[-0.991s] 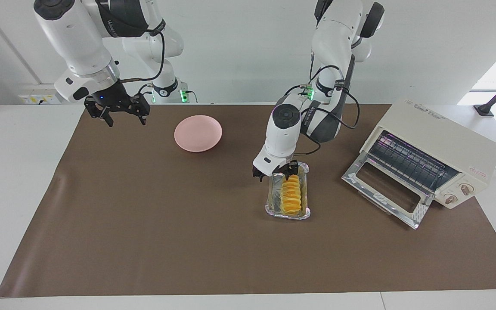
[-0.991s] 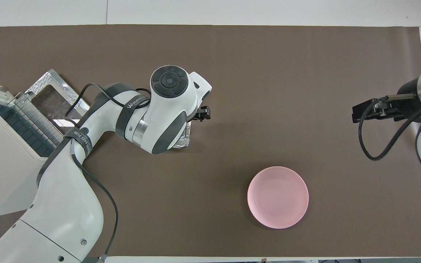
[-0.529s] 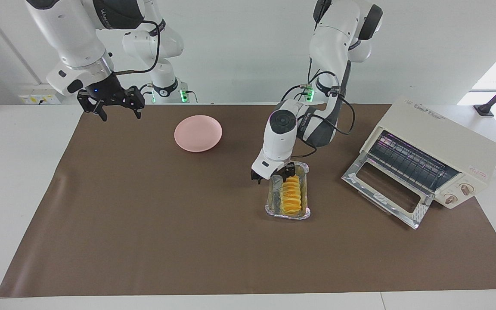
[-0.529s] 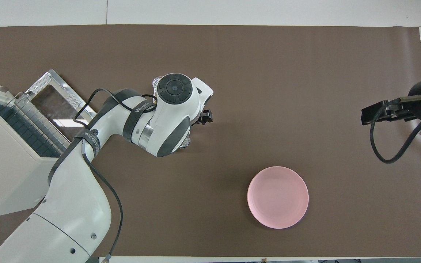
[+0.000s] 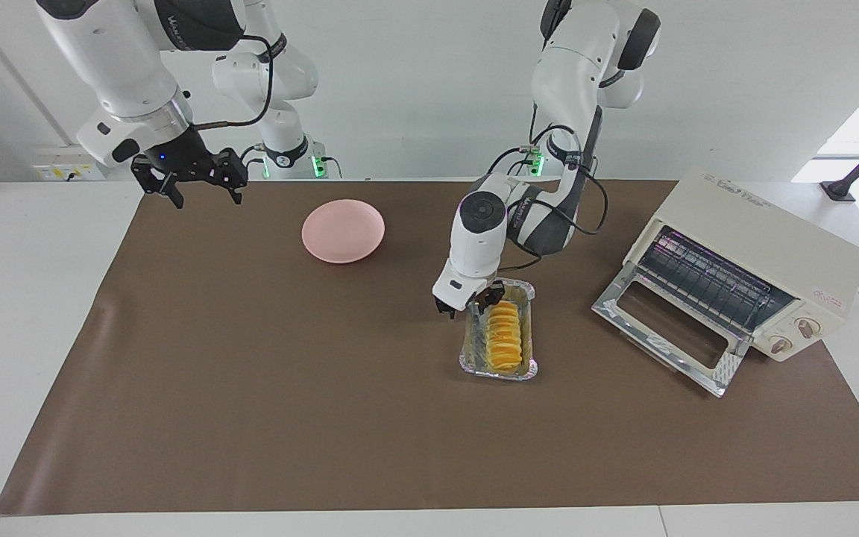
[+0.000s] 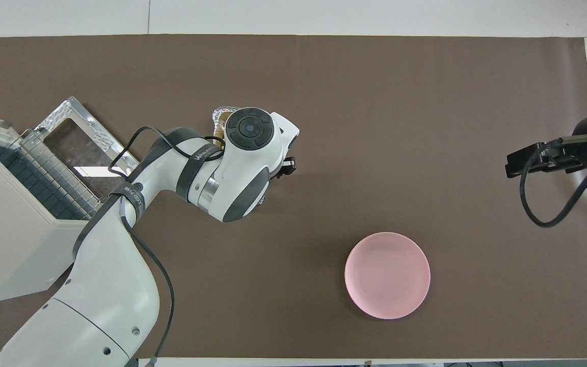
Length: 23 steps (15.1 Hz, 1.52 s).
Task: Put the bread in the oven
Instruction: 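Carry the foil tray to the oven opening with the left gripper, then lower the foil tray into the oven and open the left gripper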
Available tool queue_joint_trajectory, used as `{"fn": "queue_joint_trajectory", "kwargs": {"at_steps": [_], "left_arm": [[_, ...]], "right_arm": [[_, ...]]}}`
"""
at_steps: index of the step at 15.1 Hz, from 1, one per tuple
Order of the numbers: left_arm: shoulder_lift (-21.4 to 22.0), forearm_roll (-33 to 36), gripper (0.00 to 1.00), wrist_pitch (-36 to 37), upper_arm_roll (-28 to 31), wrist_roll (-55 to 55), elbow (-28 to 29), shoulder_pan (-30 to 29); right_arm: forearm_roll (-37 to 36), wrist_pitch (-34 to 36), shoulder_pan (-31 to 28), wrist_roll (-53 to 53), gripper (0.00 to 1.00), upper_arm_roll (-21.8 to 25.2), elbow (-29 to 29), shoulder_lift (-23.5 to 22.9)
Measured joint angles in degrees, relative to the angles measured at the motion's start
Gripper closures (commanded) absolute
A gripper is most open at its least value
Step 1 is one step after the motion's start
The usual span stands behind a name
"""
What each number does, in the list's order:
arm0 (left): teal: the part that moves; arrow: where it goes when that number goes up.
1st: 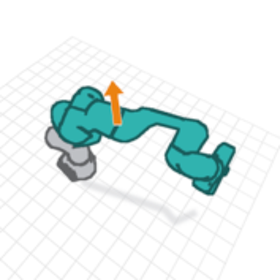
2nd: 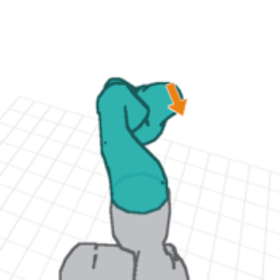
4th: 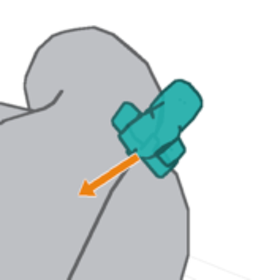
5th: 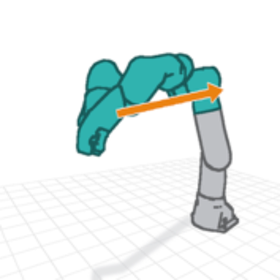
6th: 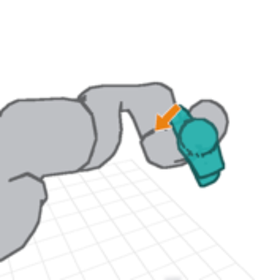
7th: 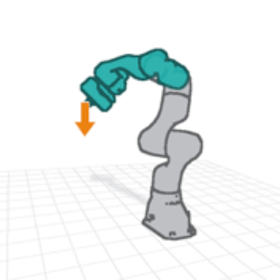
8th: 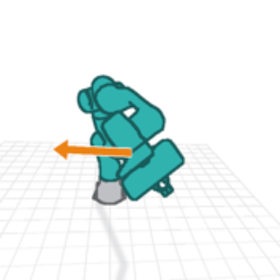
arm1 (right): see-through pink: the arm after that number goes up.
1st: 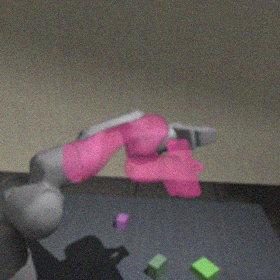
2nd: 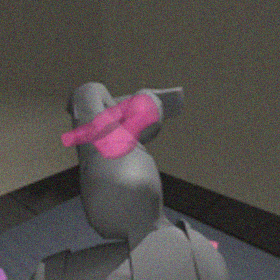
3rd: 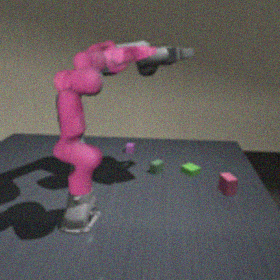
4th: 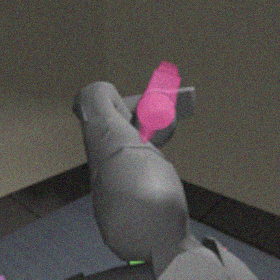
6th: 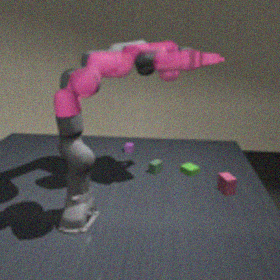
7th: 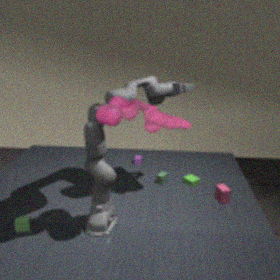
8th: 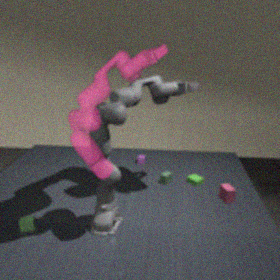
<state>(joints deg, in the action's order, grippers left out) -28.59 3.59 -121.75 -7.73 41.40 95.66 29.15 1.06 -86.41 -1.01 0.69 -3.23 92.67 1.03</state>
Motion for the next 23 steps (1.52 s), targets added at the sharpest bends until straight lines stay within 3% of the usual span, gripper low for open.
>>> {"fn": "queue_joint_trajectory", "kwargs": {"at_steps": [7, 11, 14, 16, 23], "left_arm": [[0.01, 1.85, 1.0, 0.93, 0.72, -0.01, -0.52, -0.19], [0.34, 1.75, 1.0, 12.57, 1.37, 0.57, -8.61, -1.63], [2.08, 1.84, 1.0, 21.41, 1.9, 0.38, -15.54, -7.68], [3.23, 2.58, 1.0, 24.49, 2.46, -0.02, -17.21, -11.22], [2.42, -0.91, 1.0, 24.8, 14.4, 0.36, -17.16, -13.56]], "right_arm": [[2.89, 0.49, -0.87, 0.0, 0.0, 0.0, -0.02, 0.0], [3.07, 0.49, -0.87, 0.0, 0.0, -0.01, -0.07, 0.0], [3.06, 0.49, -0.86, 0.0, 0.0, -0.18, -0.07, 0.0], [3.05, 0.49, -0.85, 0.0, 0.0, -0.3, -0.07, 0.0], [1.28, -0.89, -0.85, 0.01, 0.0, -0.32, -0.07, 0.0]]}}
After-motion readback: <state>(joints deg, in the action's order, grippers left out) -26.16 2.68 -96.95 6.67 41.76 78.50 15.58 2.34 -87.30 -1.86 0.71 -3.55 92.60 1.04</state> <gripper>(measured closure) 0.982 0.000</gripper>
